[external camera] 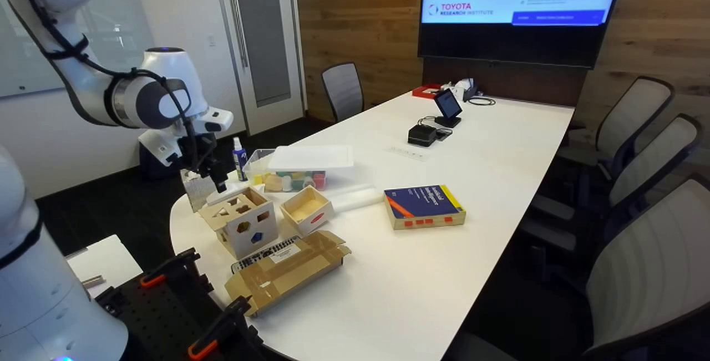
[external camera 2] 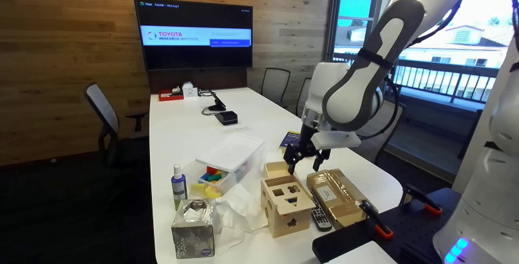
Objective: Close the lid of the shape sorter
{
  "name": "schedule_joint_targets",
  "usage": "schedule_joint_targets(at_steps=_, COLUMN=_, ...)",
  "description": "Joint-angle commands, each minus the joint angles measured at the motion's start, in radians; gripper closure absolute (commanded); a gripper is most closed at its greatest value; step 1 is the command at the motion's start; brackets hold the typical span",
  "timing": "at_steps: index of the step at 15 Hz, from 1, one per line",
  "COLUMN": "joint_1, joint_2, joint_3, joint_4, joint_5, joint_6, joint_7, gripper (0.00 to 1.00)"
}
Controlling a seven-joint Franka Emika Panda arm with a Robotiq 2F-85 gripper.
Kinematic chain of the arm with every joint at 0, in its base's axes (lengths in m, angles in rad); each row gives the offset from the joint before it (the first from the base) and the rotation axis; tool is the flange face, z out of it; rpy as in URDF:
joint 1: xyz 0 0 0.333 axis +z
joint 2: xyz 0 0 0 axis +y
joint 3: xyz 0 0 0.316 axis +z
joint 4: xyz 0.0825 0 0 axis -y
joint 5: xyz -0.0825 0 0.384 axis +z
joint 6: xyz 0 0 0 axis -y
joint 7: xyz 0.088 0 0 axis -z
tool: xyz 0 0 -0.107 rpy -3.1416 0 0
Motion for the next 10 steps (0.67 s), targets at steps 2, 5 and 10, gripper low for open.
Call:
schedule_joint_targets(at_steps=2, joint_1=0.035, joint_2=0.223, joint_3=0.038, joint_4=0.063, joint_5=0.178, joint_6=0.112, joint_7=-0.05, gripper=0.0)
schedule_joint_targets(at_steps=5, joint_1=0.018, joint_2=0.276, joint_3=0.079, joint_4=0.091, joint_5=0.245, joint_6=0.084, joint_7=-0.05, gripper=0.0)
schedule_joint_targets(at_steps=10, joint_1=0.019, joint_2=0.311, joint_3=0.079, joint_4=0.118, joint_5=0.308, joint_6=0.015, joint_7=-0.025, gripper=0.0)
